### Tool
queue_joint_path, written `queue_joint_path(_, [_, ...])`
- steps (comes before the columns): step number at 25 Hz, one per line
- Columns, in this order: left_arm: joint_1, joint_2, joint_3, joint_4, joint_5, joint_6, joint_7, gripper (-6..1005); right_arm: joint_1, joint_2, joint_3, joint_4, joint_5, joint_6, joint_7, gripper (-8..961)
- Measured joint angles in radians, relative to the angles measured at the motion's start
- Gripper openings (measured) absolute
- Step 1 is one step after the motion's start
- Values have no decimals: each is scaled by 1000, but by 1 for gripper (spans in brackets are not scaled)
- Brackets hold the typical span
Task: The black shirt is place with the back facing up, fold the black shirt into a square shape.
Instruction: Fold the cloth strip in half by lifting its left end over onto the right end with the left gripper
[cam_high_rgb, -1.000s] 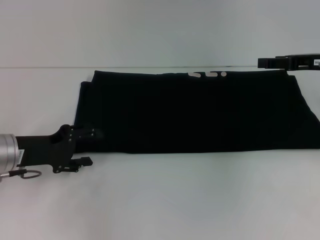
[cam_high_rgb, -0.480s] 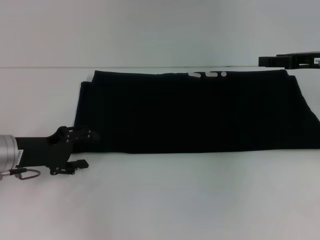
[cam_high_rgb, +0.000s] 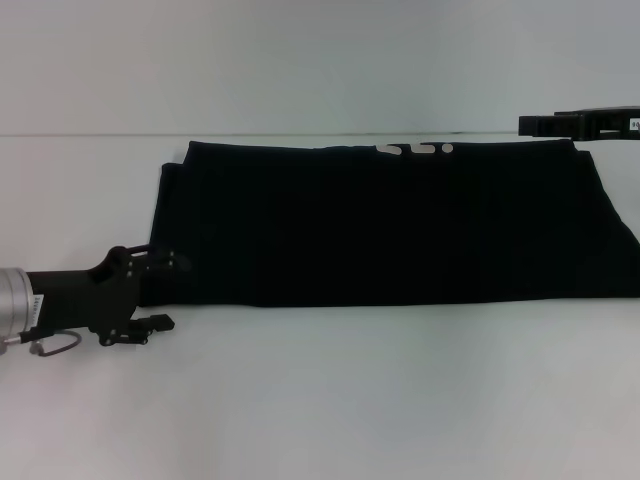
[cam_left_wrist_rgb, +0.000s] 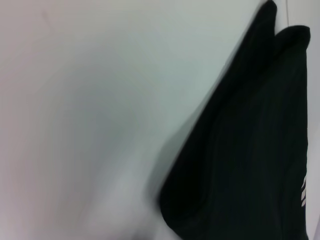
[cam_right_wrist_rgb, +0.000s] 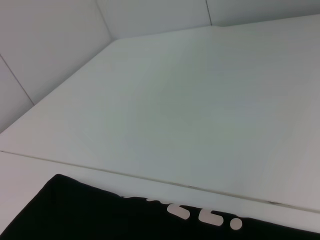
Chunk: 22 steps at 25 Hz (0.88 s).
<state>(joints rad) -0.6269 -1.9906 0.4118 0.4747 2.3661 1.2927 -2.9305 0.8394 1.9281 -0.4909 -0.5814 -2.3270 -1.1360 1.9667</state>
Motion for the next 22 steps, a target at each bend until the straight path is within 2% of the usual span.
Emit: queue_joint_path(22, [-10, 0, -1, -15, 5, -93, -2, 764, -3, -1, 0, 0, 0, 1, 0, 699])
